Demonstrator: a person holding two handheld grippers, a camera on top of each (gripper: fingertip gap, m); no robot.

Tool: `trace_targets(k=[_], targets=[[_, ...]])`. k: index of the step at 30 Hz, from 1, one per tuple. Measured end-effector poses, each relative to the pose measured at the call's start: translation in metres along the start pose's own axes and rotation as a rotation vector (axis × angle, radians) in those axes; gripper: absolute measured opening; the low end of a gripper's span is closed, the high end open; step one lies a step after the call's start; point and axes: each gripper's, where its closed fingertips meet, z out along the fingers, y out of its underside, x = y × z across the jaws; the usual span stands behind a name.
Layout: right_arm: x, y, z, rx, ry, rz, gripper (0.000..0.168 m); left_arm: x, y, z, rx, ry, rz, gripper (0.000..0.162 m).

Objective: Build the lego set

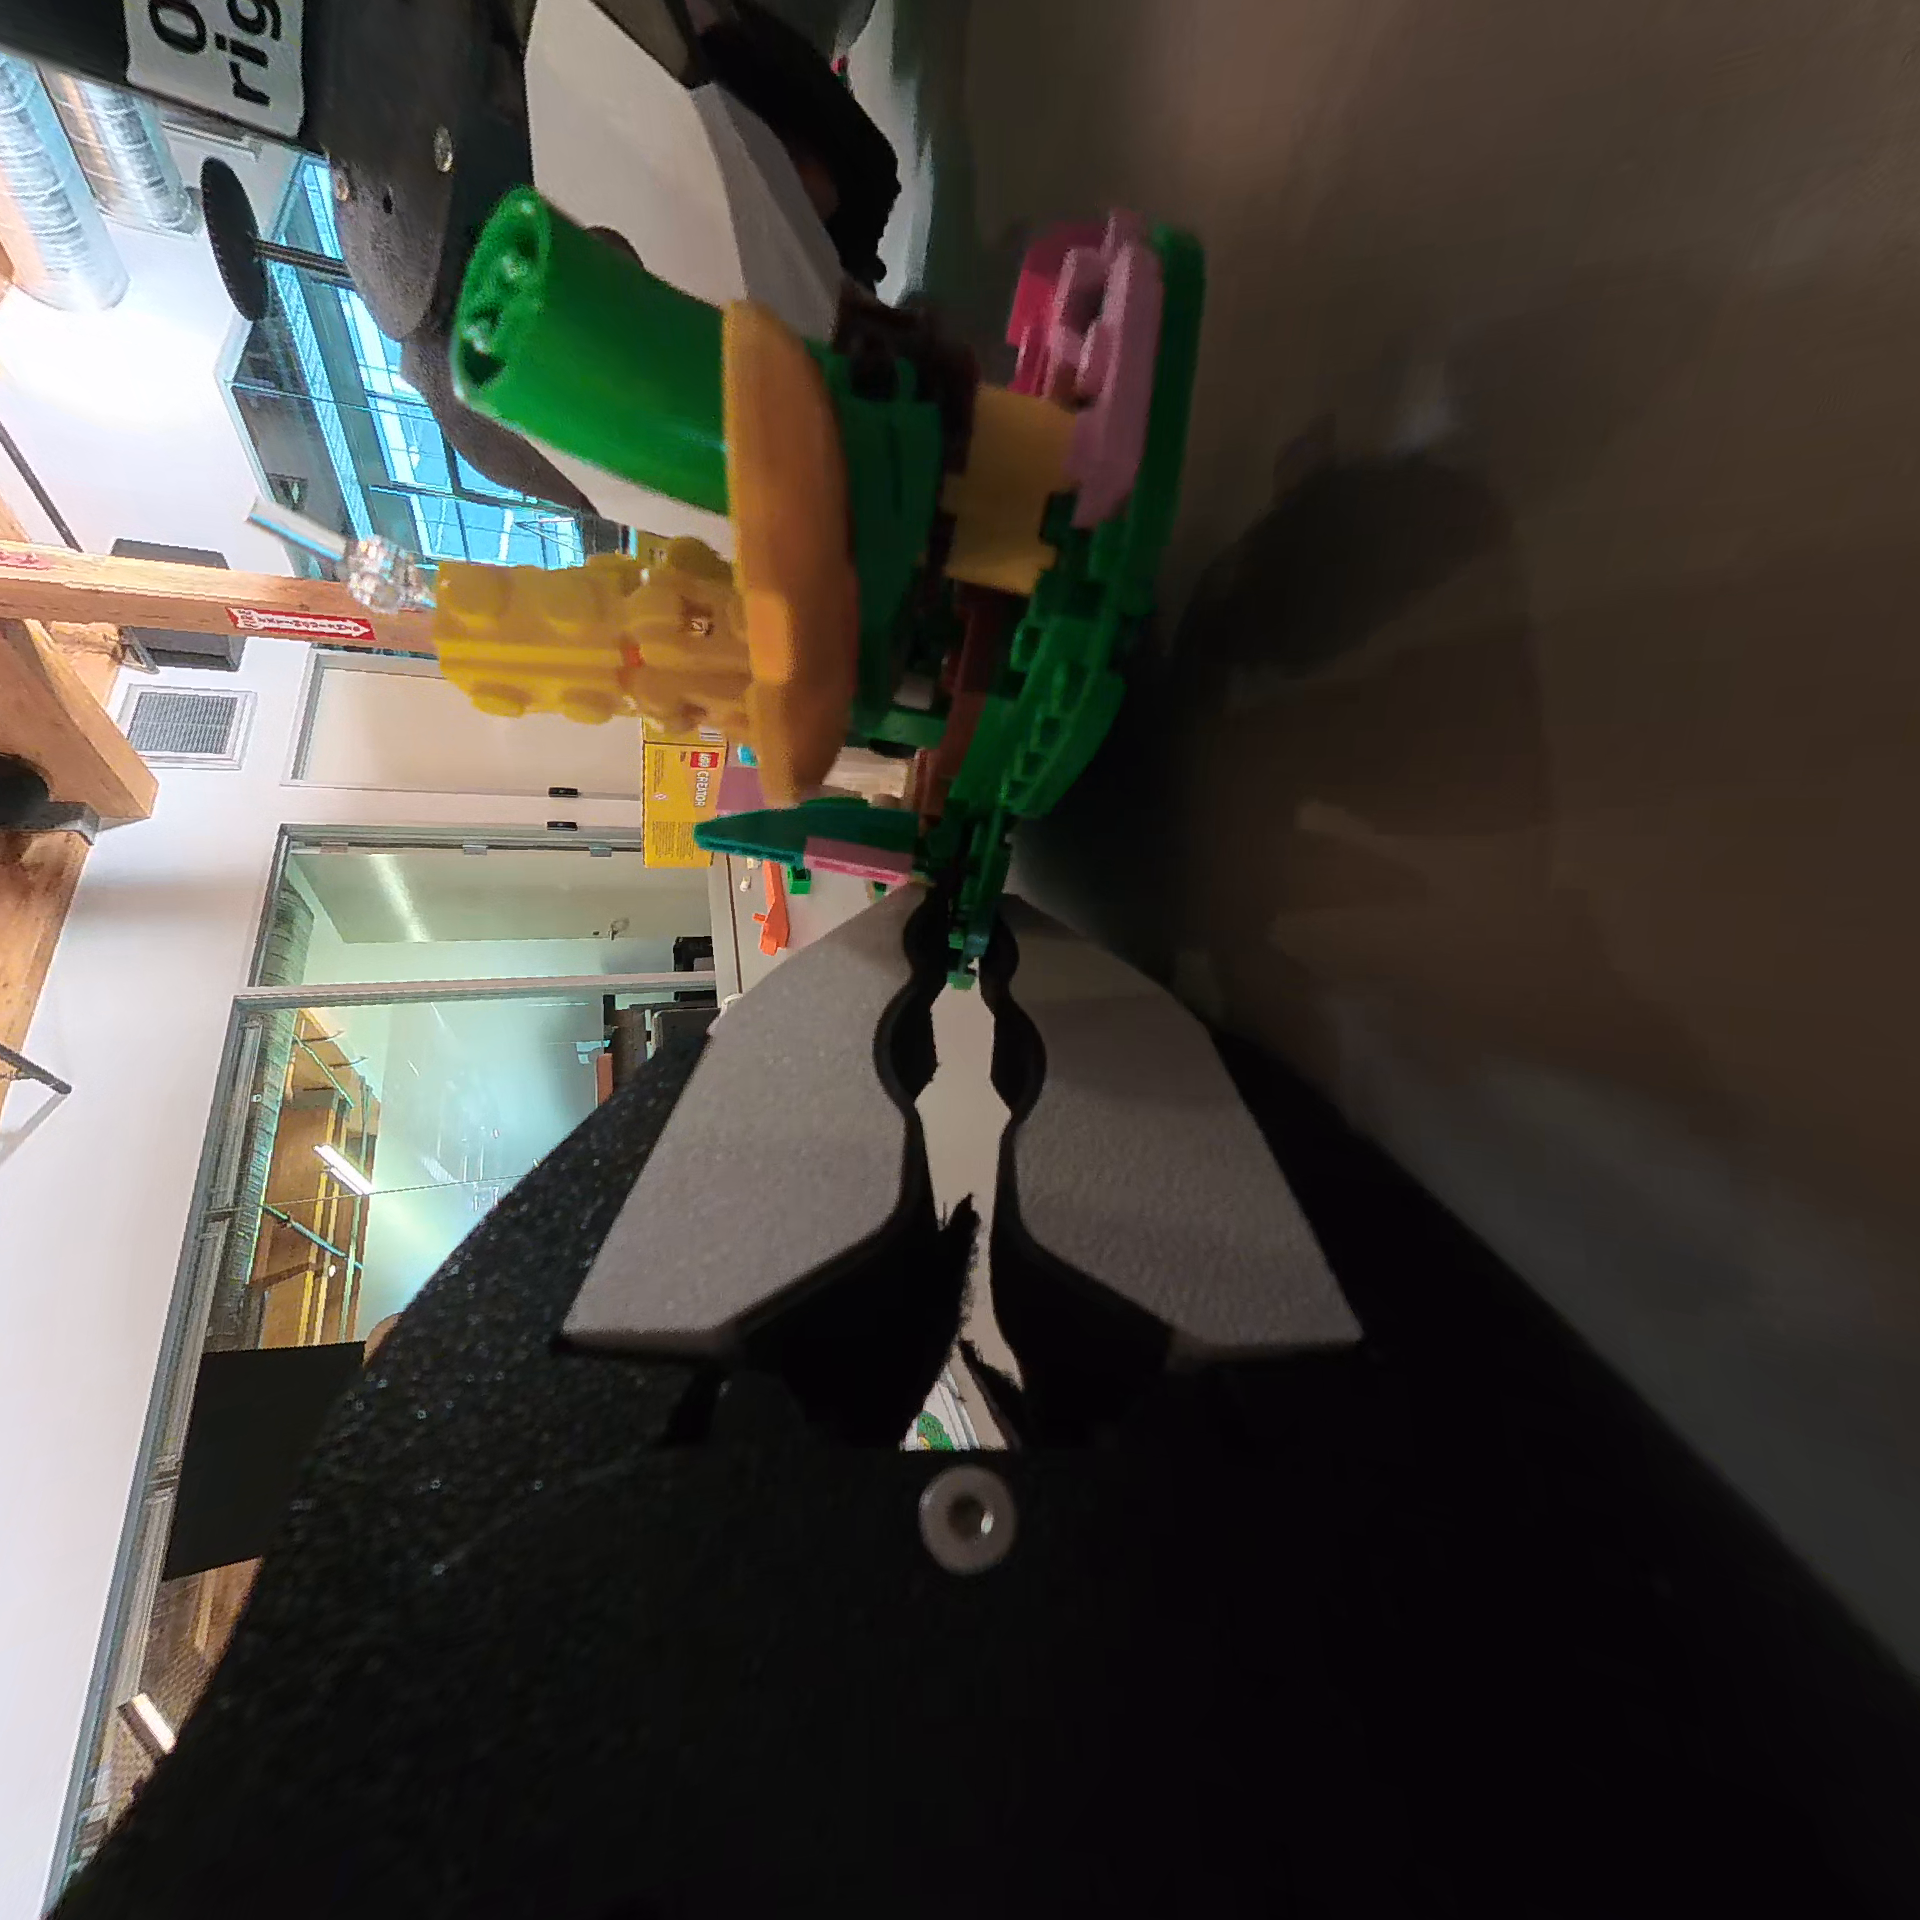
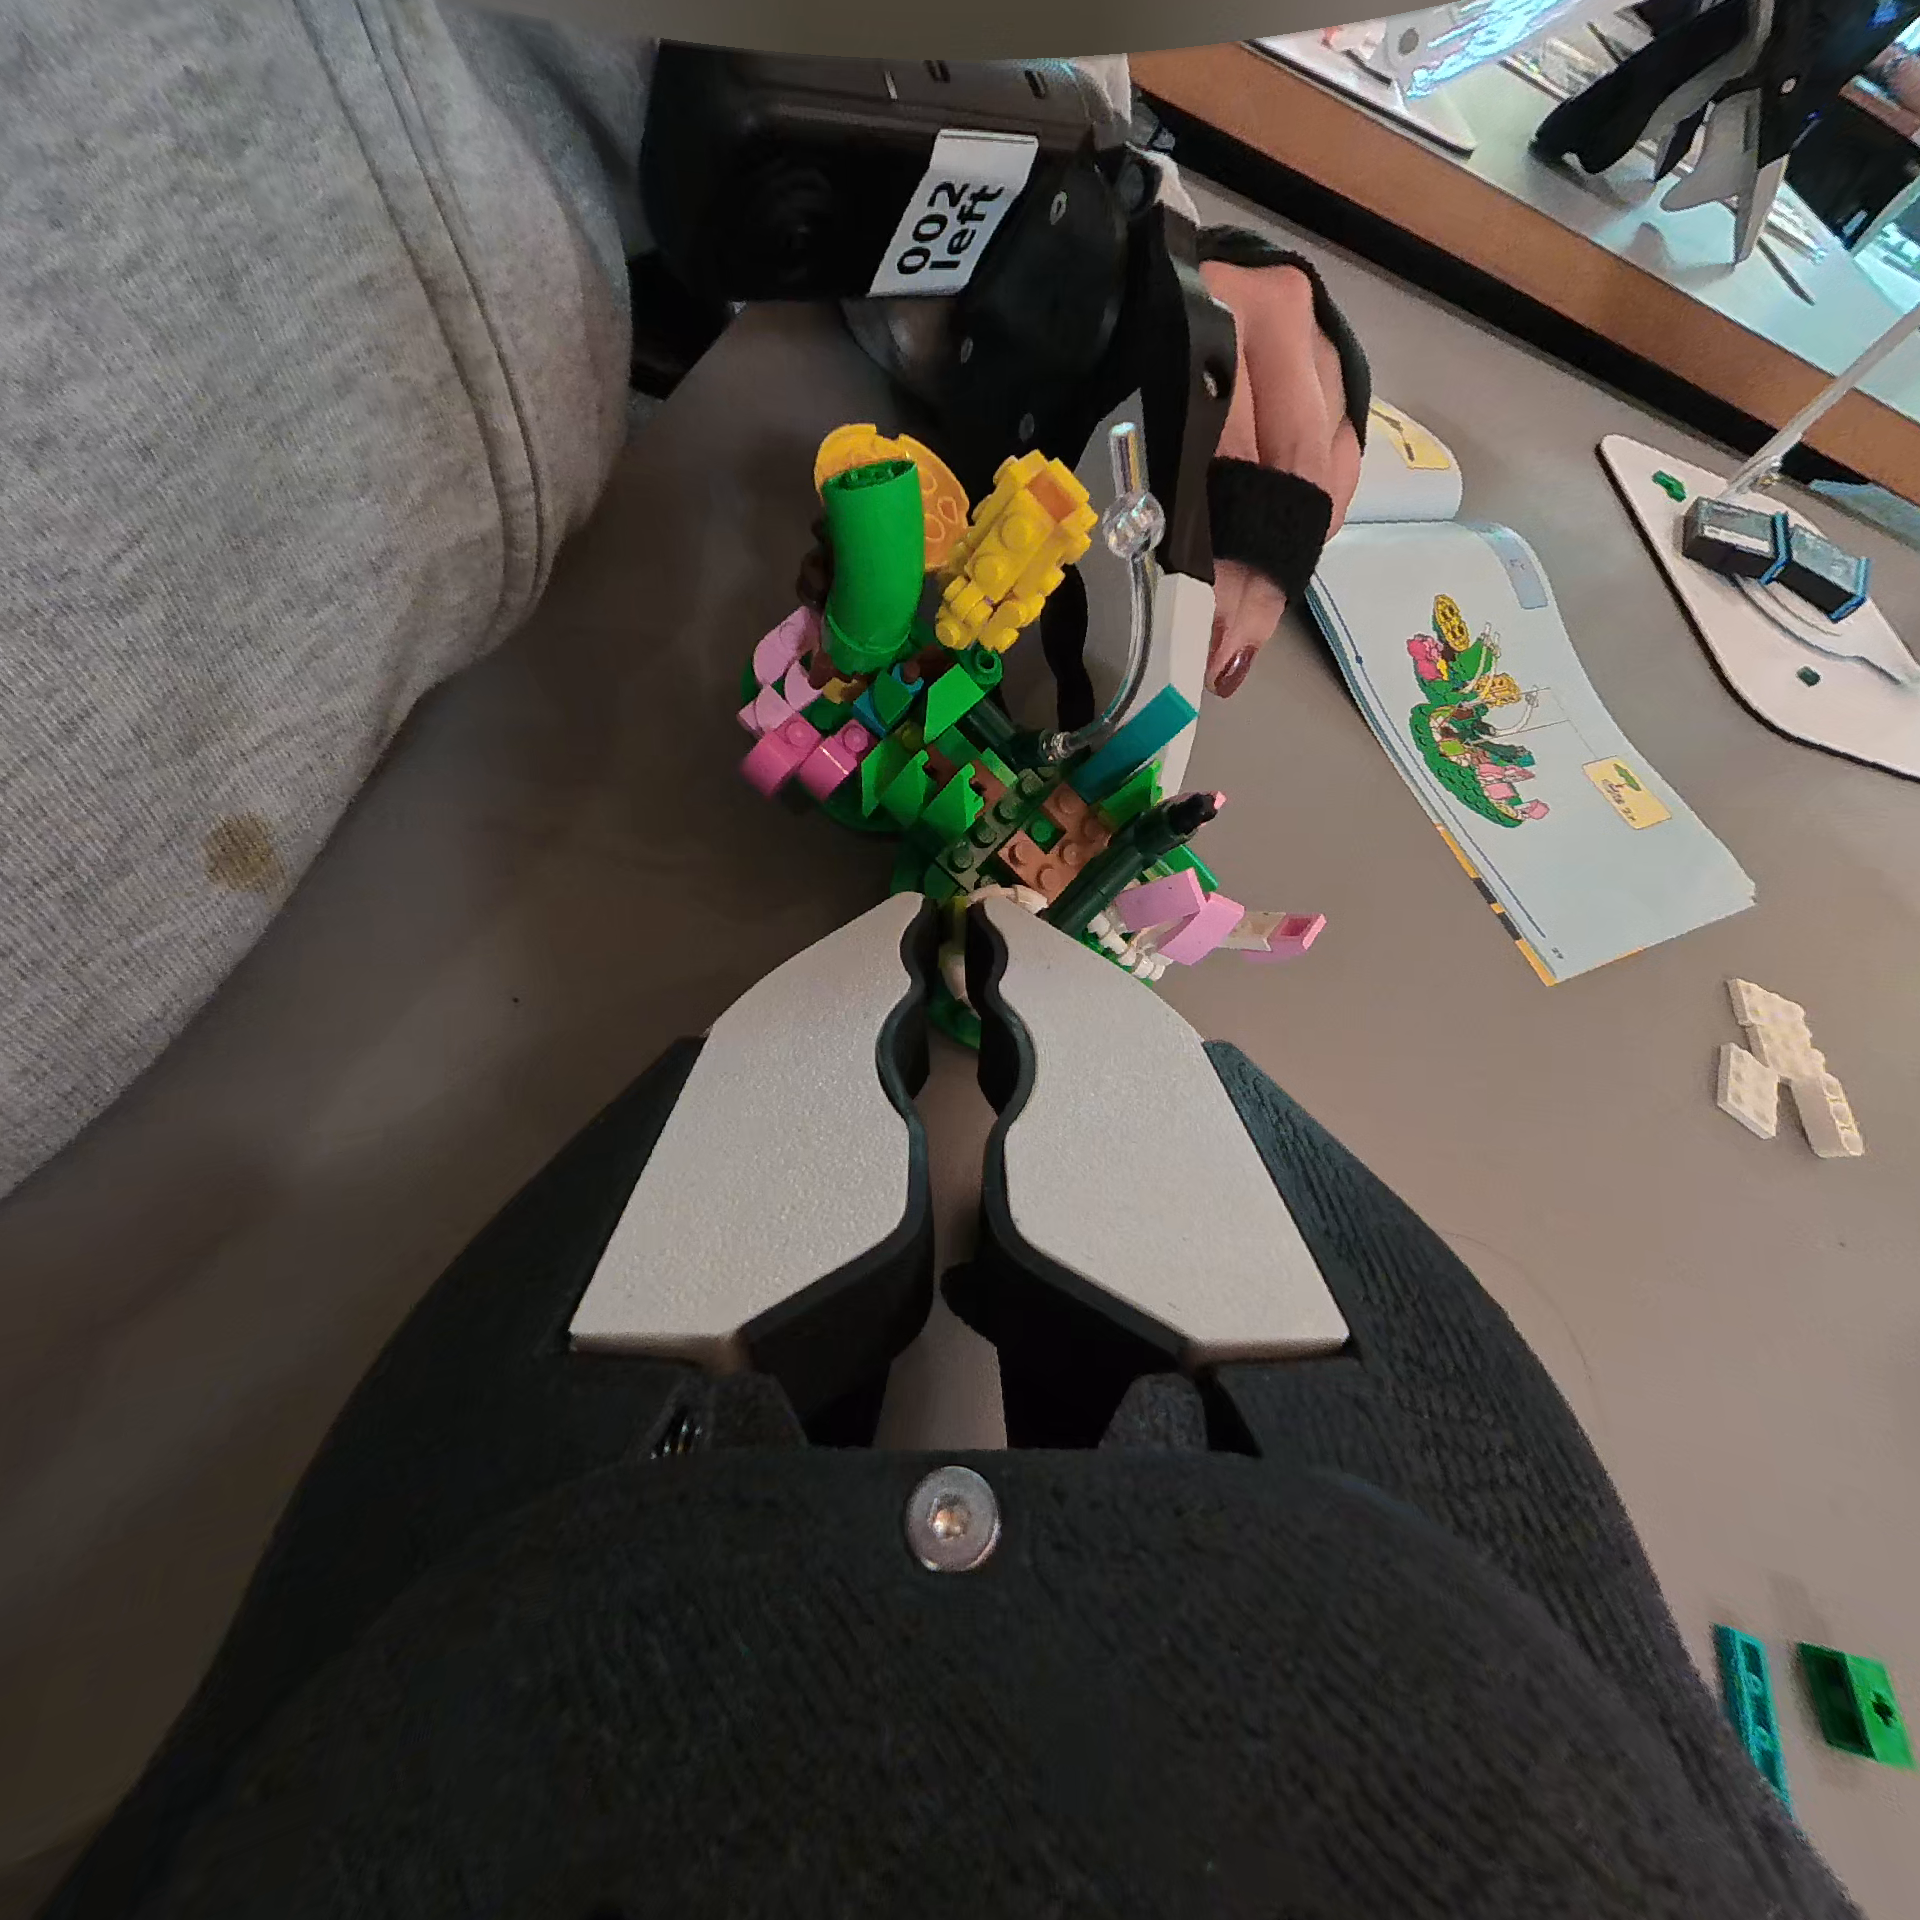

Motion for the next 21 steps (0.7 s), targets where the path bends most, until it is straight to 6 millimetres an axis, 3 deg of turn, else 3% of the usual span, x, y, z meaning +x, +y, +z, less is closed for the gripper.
trace_targets(k=[8,21], targets=[[-0.0035,0.0027,0.0008,-0.019,0.0,-0.059,0.004,0.0015,0.0019,0.0015,-0.004,0.006,-0.017,0.006],[0.0028,-0.0021,-0.0057,0.013,0.03,0.013,0.008,0.0051,0.0045,0.0048,0.007,0.026,-0.045,0.005]])
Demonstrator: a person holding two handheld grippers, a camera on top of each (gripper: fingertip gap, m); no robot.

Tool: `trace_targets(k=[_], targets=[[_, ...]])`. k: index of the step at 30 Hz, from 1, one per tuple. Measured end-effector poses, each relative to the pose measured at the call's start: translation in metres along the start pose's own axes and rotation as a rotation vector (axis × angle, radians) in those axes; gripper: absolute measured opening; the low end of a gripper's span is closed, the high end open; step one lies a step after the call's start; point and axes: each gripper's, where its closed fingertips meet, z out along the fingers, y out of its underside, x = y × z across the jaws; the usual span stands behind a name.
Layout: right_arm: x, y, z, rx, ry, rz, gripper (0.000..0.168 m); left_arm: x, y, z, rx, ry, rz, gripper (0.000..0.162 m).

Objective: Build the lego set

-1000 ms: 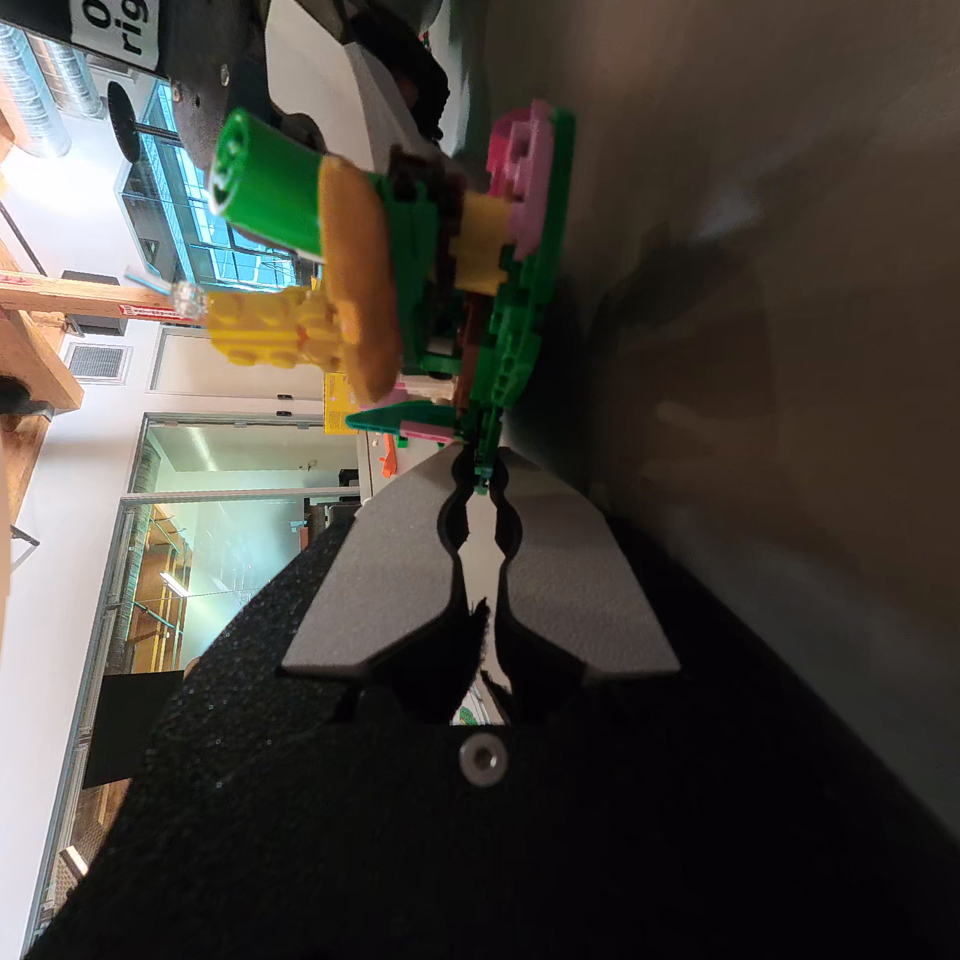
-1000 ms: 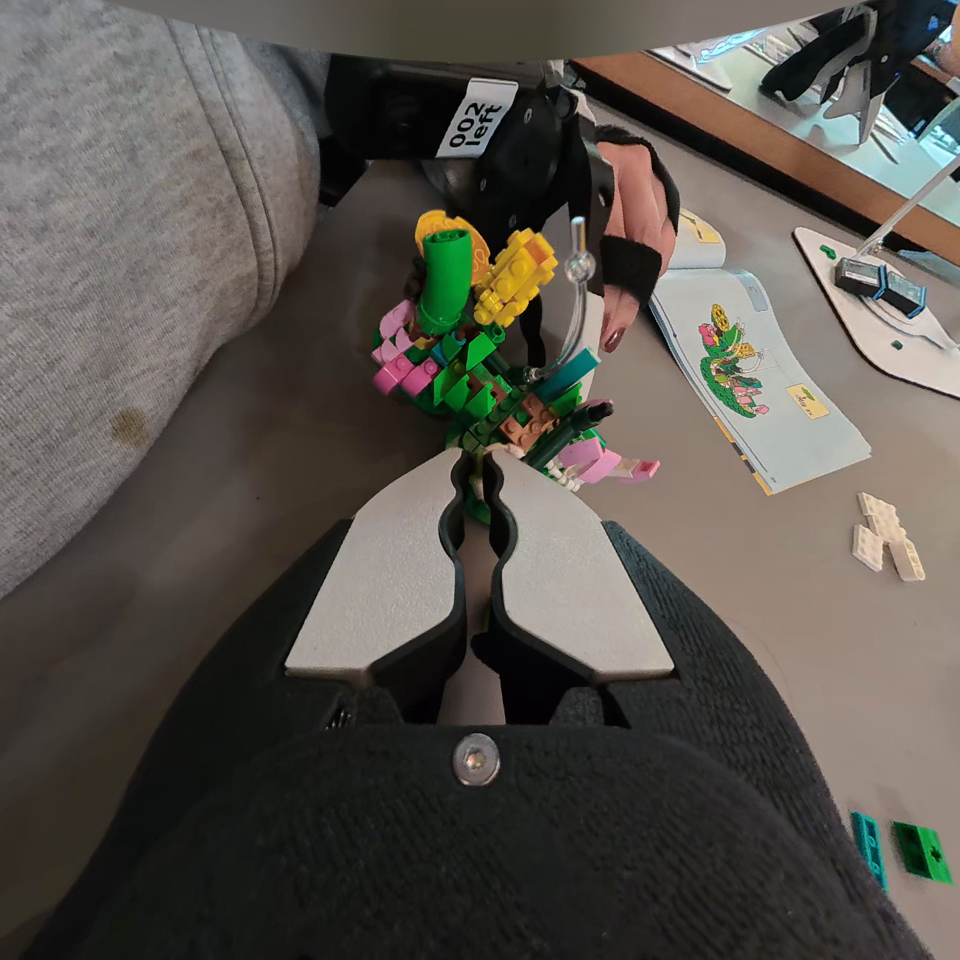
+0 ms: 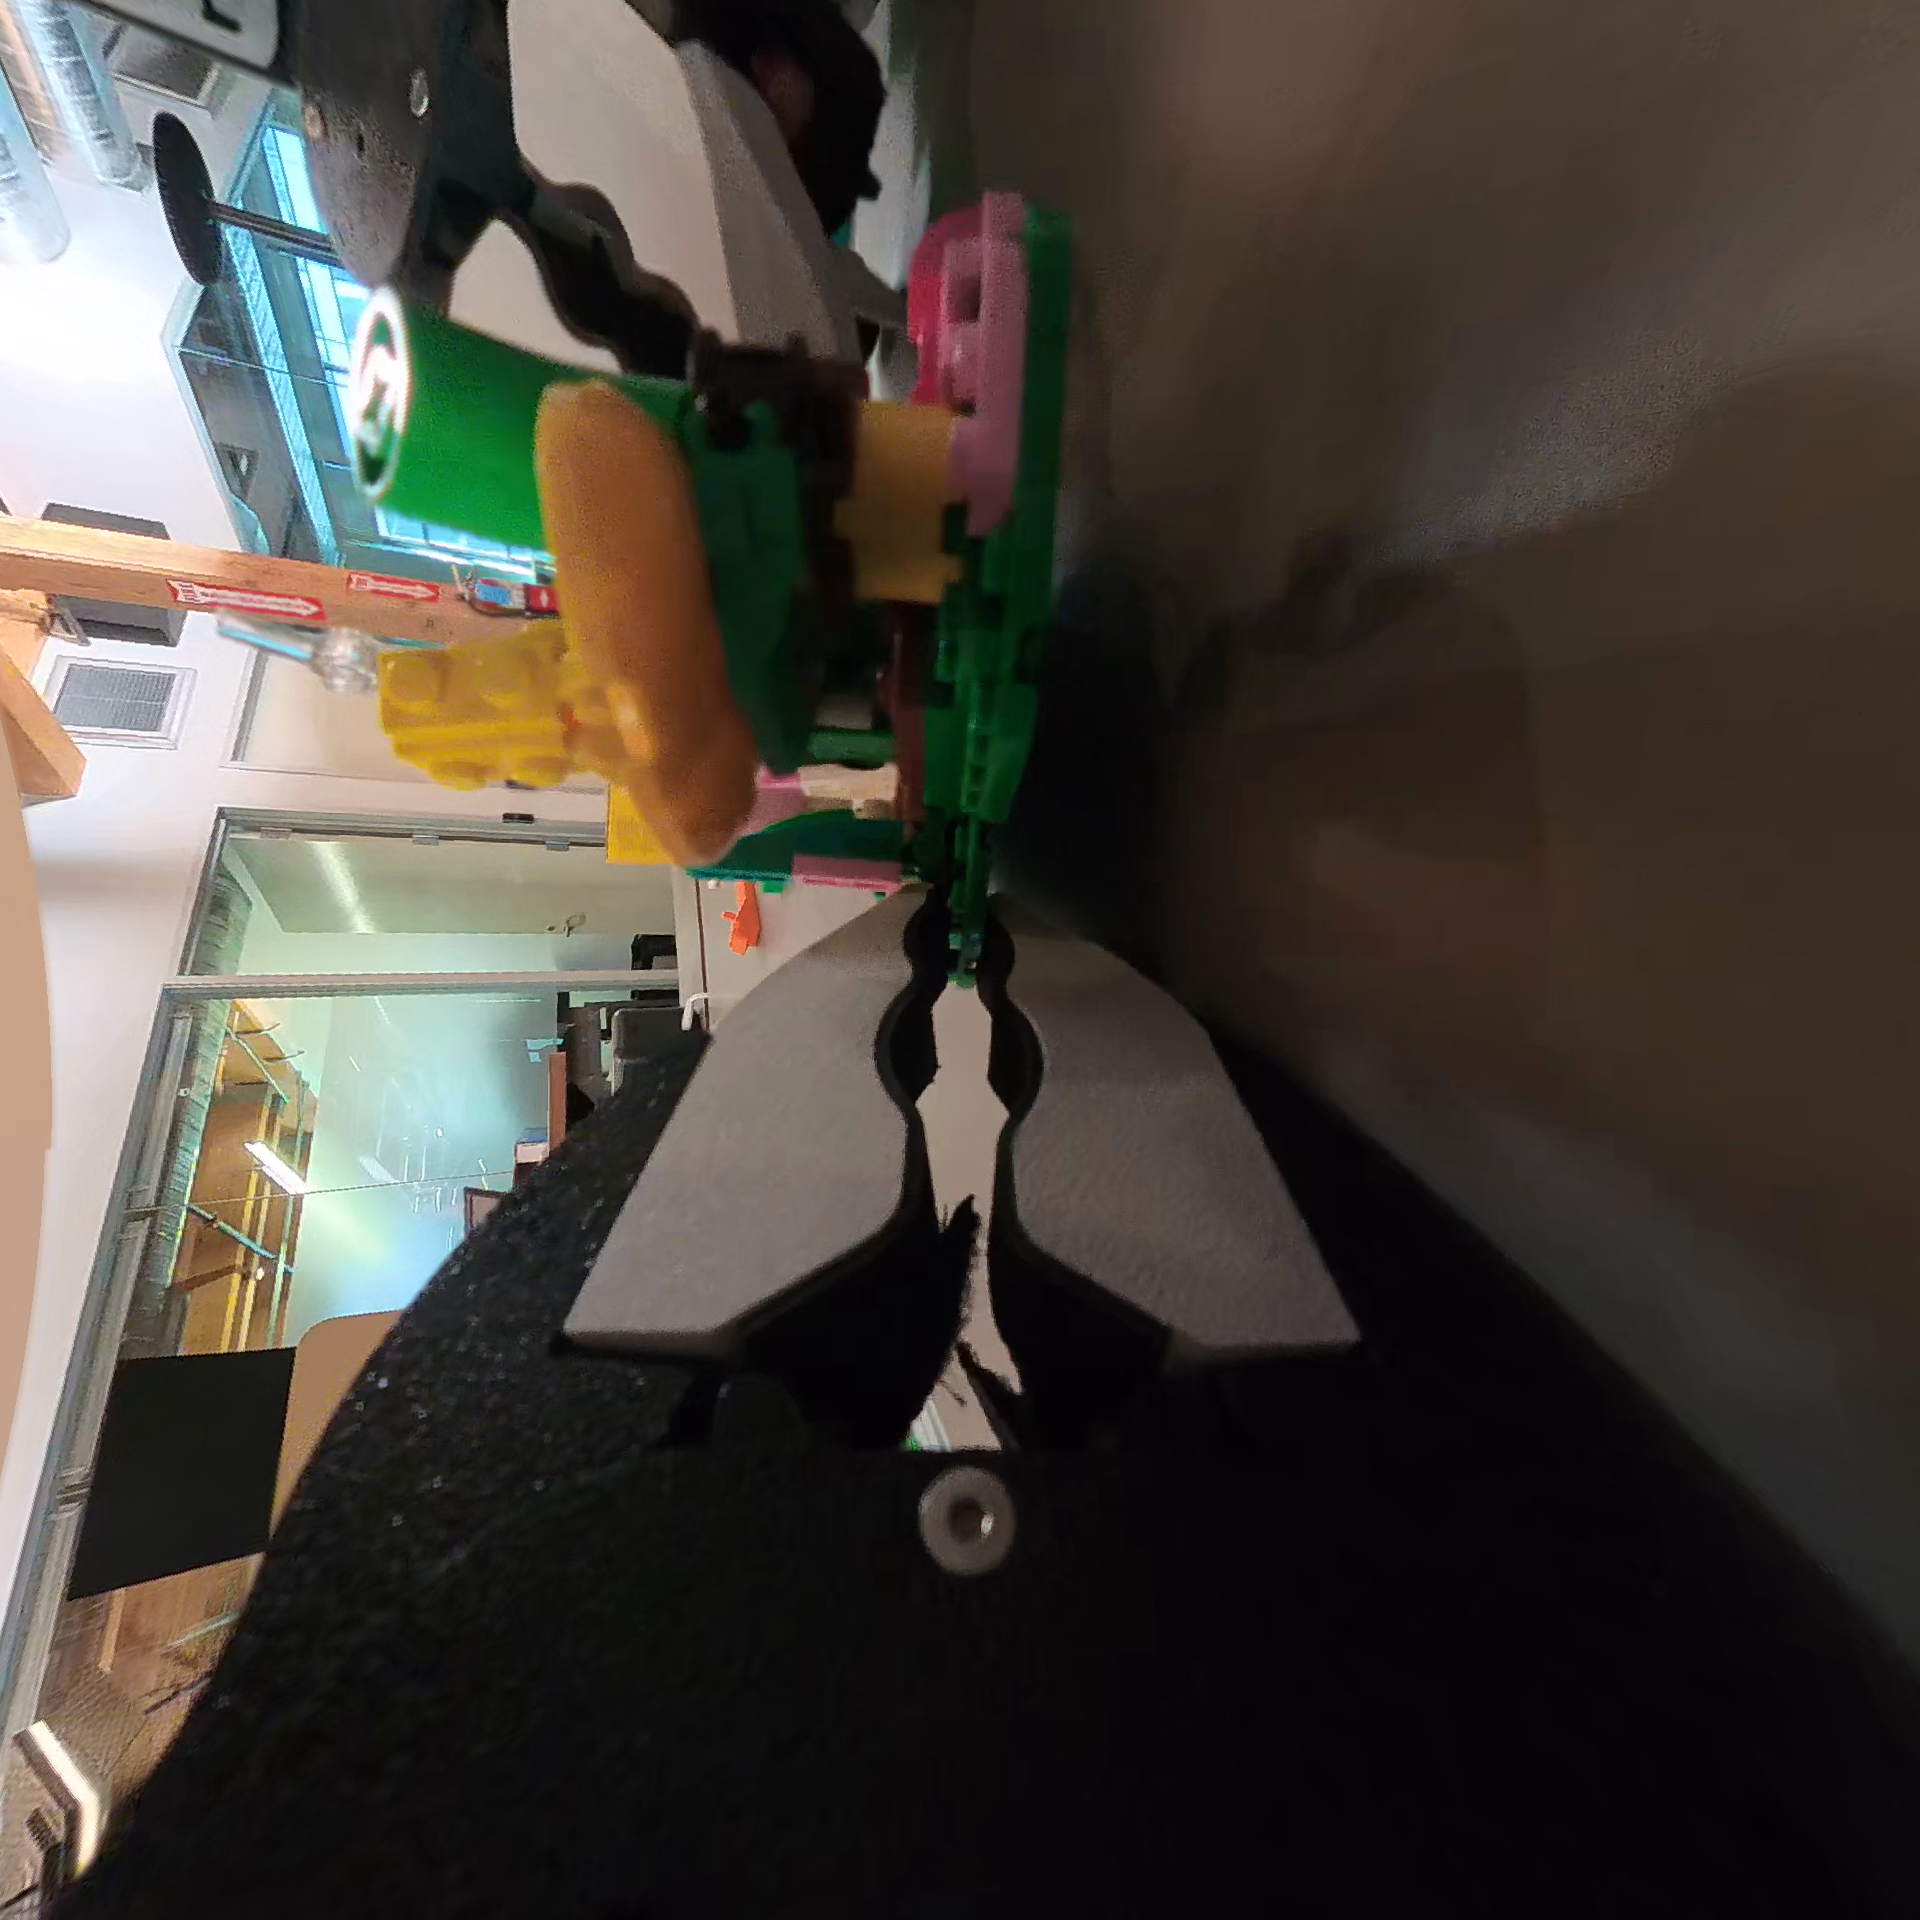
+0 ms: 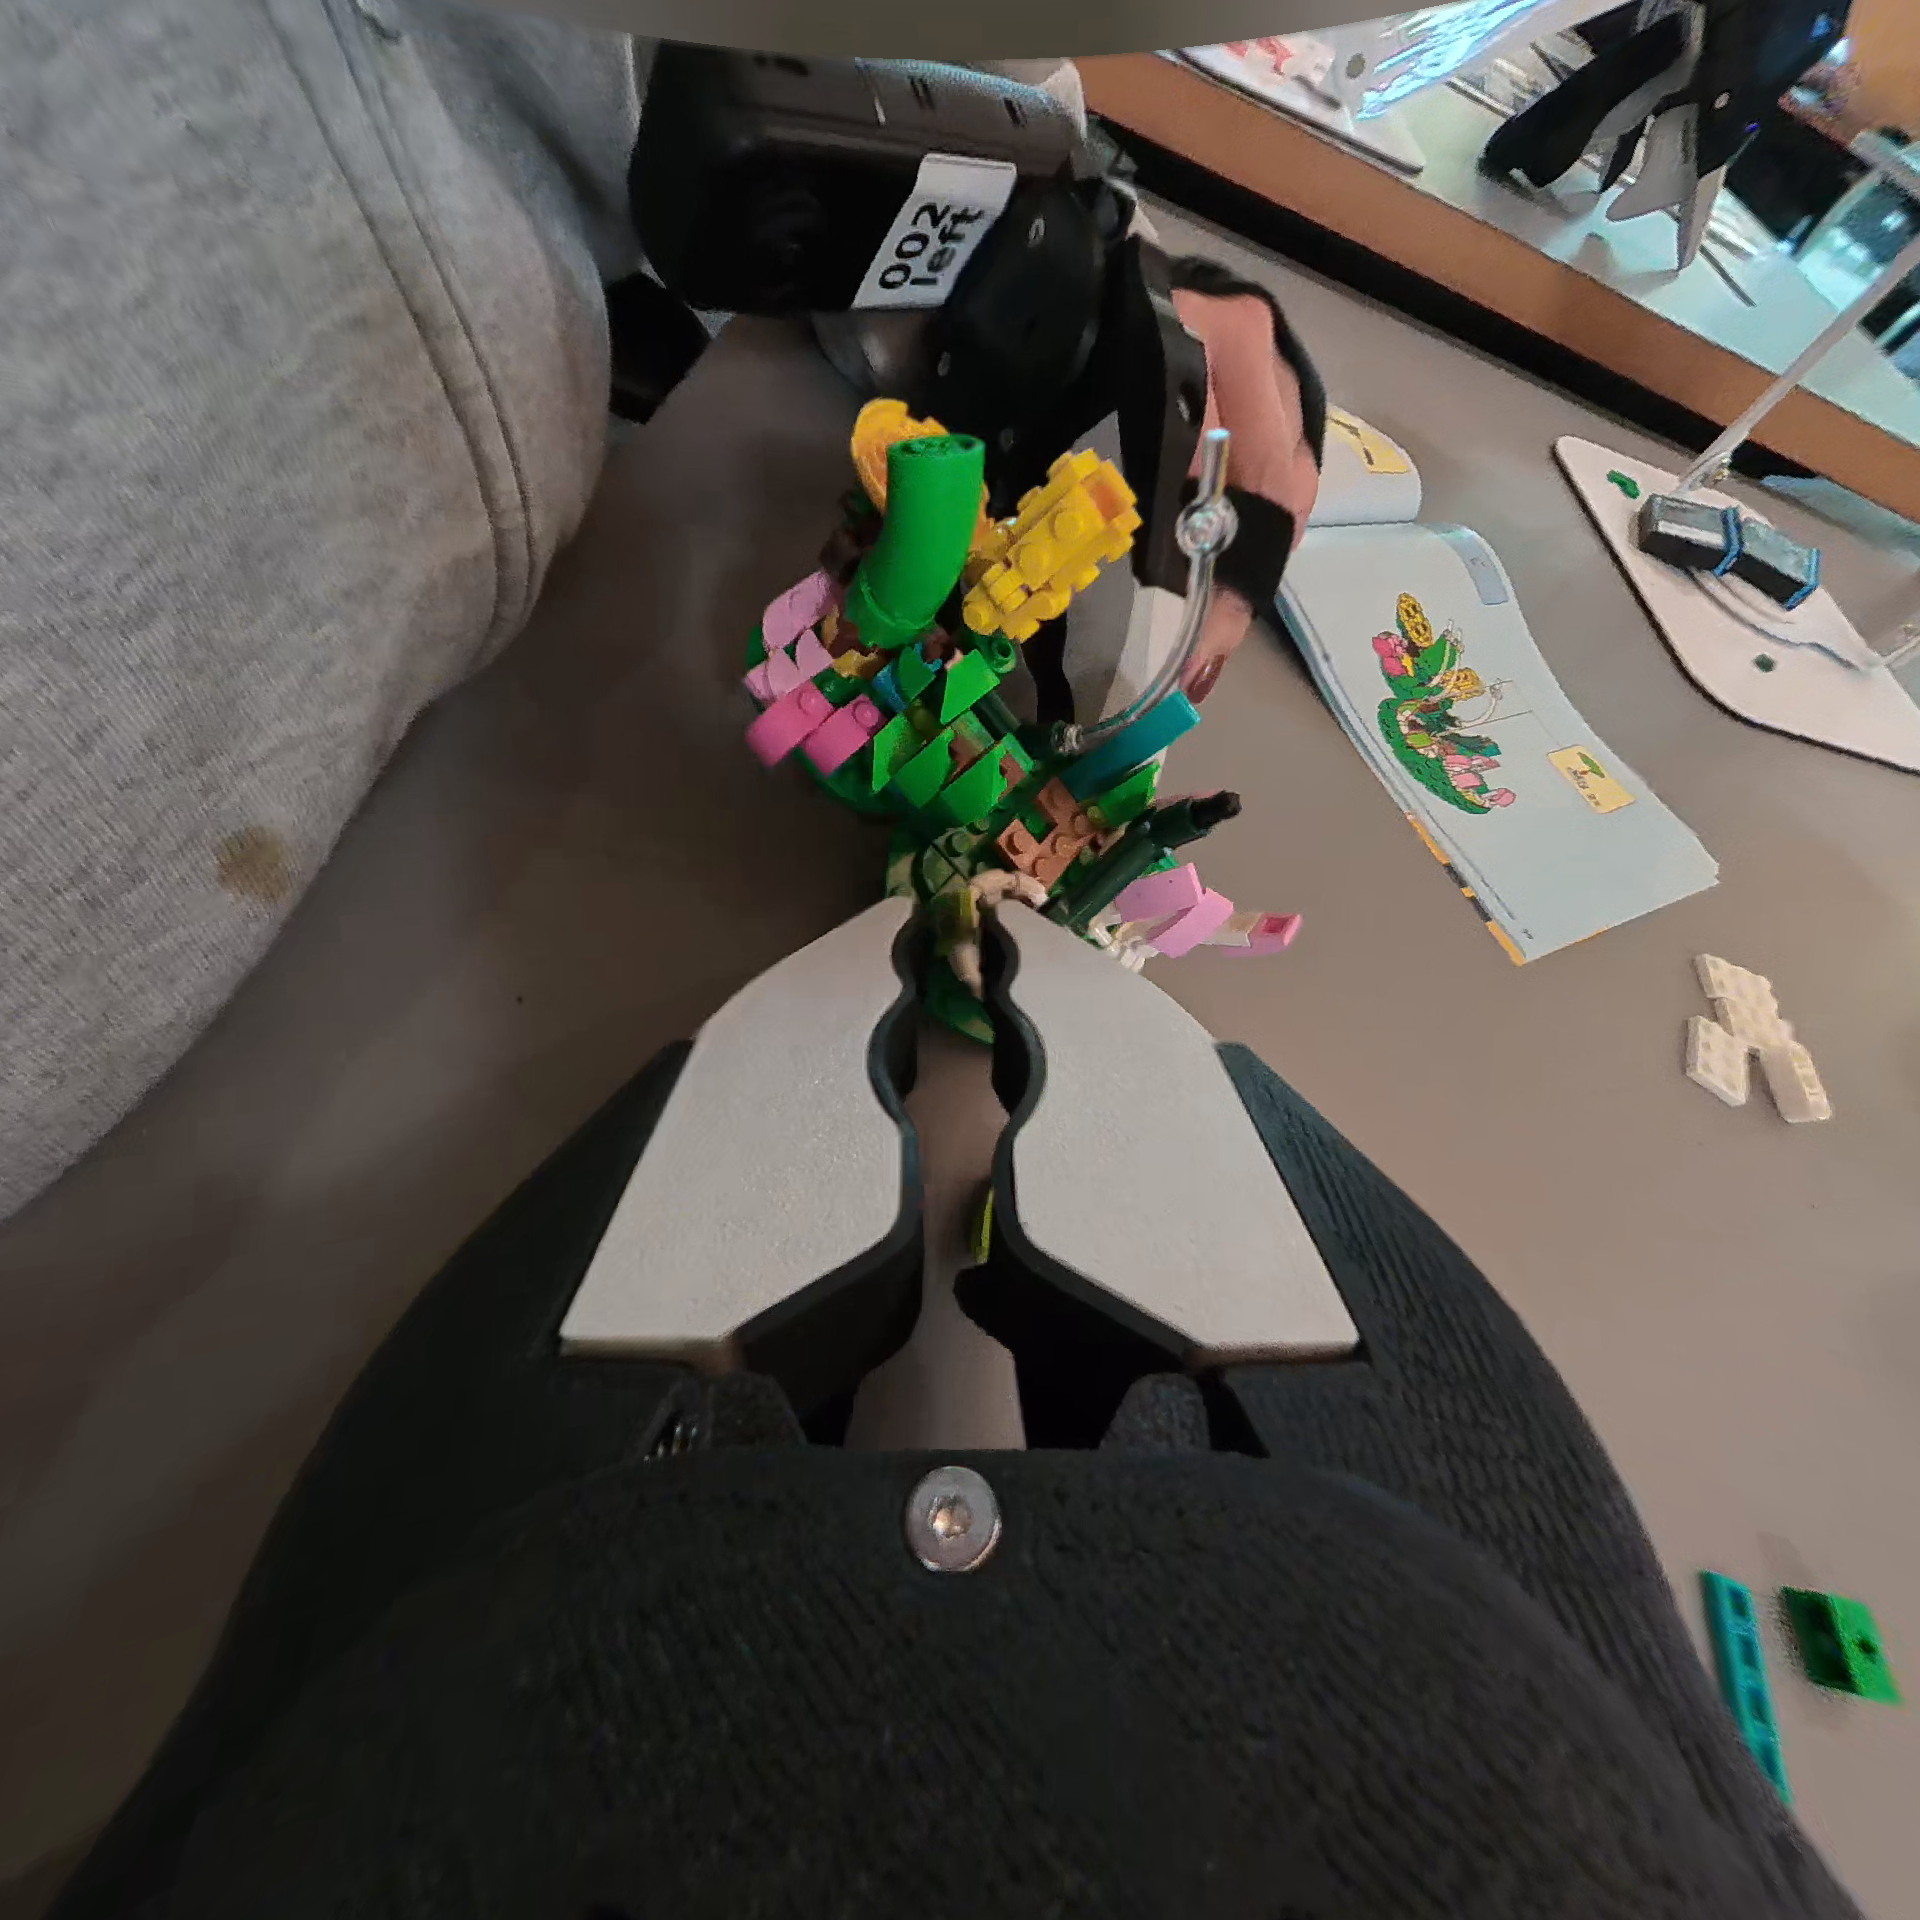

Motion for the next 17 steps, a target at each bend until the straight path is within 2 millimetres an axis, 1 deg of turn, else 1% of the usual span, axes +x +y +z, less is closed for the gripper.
trace_targets(k=[3,7,10,12,14,17], targets=[[0.001,0.001,-0.006,0.002,-0.021,0.051,0.019,0.0,0.0,0.0,0.004,0.0,0.009,0.005],[0.008,0.011,-0.012,-0.048,0.02,0.057,0.02,-0.001,0.001,0.001,0.011,-0.014,0.014,0.005],[0.009,0.019,-0.013,-0.088,0.013,0.094,0.022,0.0,0.002,0.001,0.019,0.002,-0.015,0.006],[0.008,0.021,-0.011,-0.101,-0.001,0.116,0.023,0.001,0.005,0.0,0.025,0.027,-0.03,0.014],[0.006,0.024,-0.009,-0.125,-0.004,0.101,0.023,-0.001,0.009,-0.003,0.027,0.037,-0.036,0.022],[0.003,0.027,-0.007,-0.156,-0.008,0.091,0.024,0.001,0.013,-0.006,0.029,0.075,-0.089,0.023]])
